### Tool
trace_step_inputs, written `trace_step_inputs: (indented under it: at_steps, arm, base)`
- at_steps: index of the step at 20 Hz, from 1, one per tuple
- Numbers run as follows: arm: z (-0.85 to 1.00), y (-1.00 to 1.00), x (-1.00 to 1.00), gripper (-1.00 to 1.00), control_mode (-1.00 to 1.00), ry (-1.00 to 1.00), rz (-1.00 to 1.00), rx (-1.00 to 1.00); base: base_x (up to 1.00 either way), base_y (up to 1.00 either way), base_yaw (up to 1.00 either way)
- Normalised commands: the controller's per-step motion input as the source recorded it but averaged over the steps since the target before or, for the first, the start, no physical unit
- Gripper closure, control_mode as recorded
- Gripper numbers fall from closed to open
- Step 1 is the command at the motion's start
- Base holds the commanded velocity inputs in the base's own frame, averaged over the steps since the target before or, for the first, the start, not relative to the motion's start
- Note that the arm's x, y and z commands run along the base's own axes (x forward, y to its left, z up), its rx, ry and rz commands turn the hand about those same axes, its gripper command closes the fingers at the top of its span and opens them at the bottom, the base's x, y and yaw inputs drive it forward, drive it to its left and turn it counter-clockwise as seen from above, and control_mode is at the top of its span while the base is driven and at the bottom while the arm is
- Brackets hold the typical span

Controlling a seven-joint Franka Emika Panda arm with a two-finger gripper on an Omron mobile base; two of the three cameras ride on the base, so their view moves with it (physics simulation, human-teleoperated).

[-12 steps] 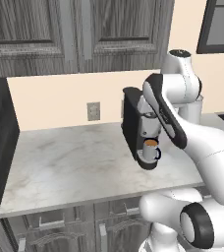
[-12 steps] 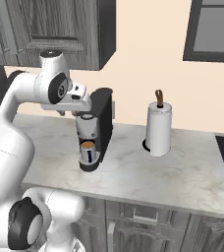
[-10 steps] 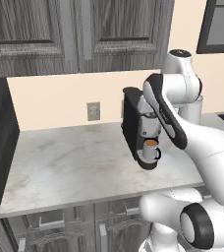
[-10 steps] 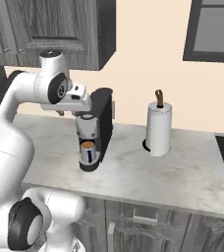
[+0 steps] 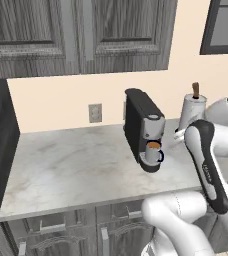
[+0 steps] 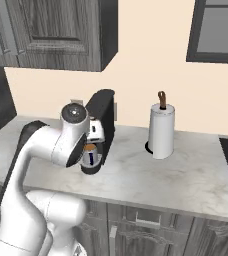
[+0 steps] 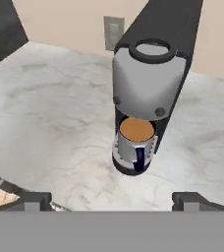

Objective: Pick up the brewed coffee from the coffee machine and place it next to the breakfast plate on the dining counter.

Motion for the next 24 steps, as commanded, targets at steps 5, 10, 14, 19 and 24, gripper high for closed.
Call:
trace_step_inputs:
  at_steps: [5,10,14,19,24]
  arm:
    - [-0.85,-0.57,0.10,-1.00,-1.00,-0.32,0.28,0.14]
    - [-0.44,-0.07,0.46,-1.00,-1.00,-0.24,0.00,0.16]
    - [-0.65,0.00,0.61,-1.00,-1.00,-0.01,0.04,0.10]
    - [-0.48,0.00,0.46,-1.00,-1.00,0.00,0.00,0.07]
    - [-0.34,0.00,0.19,-1.00,-1.00,-0.03,0.06,0.07]
  base:
    - [0.00,0.00,0.00]
    - [0.00,0.00,0.00]
    - [0.00,0.00,0.00]
    - [0.00,0.00,0.00]
    - [0.00,0.00,0.00]
